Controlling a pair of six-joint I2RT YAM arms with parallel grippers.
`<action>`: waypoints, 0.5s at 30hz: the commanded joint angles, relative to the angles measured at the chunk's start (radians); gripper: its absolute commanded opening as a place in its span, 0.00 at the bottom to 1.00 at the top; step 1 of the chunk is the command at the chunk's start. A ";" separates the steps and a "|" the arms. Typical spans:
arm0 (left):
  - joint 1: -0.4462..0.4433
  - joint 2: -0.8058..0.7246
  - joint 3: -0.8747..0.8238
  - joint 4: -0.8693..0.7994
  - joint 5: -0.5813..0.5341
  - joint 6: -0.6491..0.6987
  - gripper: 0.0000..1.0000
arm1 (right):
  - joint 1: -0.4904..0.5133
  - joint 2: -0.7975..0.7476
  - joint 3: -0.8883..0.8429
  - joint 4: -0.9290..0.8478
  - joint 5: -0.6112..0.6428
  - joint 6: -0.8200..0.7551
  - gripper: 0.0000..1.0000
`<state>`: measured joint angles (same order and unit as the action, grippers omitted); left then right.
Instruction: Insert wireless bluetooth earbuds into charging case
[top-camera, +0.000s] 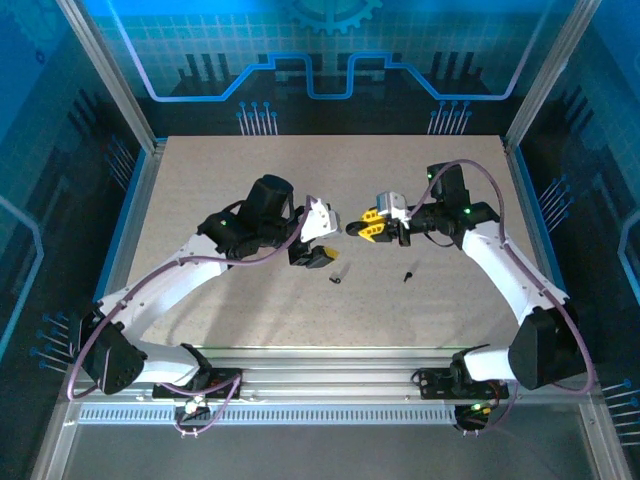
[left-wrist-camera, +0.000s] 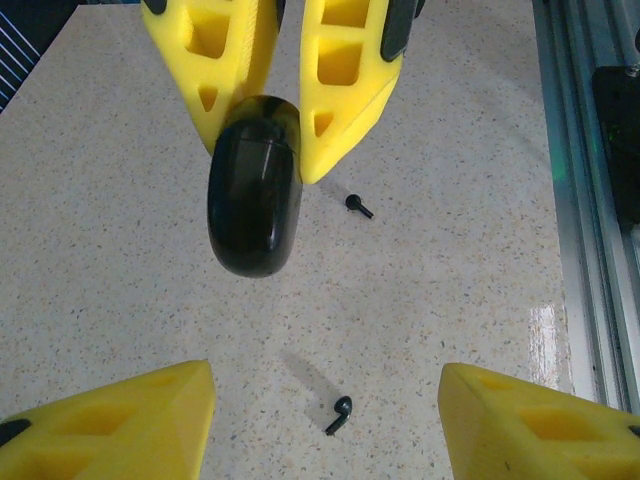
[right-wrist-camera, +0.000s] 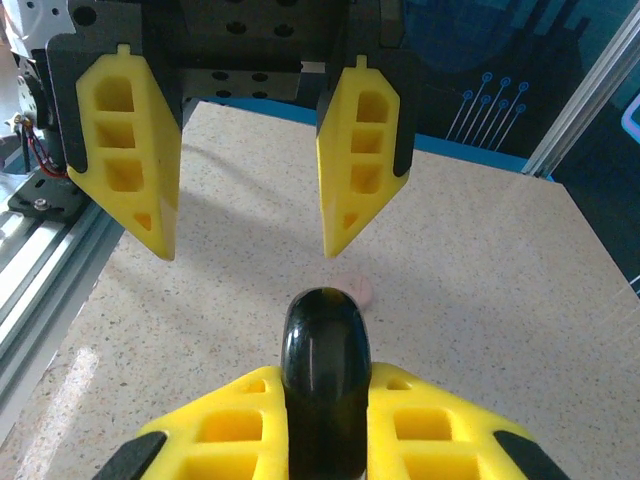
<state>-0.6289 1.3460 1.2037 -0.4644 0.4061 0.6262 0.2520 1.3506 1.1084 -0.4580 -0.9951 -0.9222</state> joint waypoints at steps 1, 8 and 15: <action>0.007 0.035 0.034 0.023 0.027 -0.014 0.60 | -0.015 0.018 0.028 -0.017 -0.039 -0.007 0.07; 0.015 0.029 0.064 -0.018 0.086 0.053 0.62 | -0.019 0.010 0.020 -0.009 -0.051 0.027 0.05; 0.013 0.024 0.100 -0.078 0.151 0.130 0.63 | -0.019 -0.035 -0.023 -0.005 -0.093 0.014 0.05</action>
<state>-0.6209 1.3857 1.2560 -0.4877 0.4850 0.6918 0.2493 1.3521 1.1030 -0.4557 -1.0225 -0.9134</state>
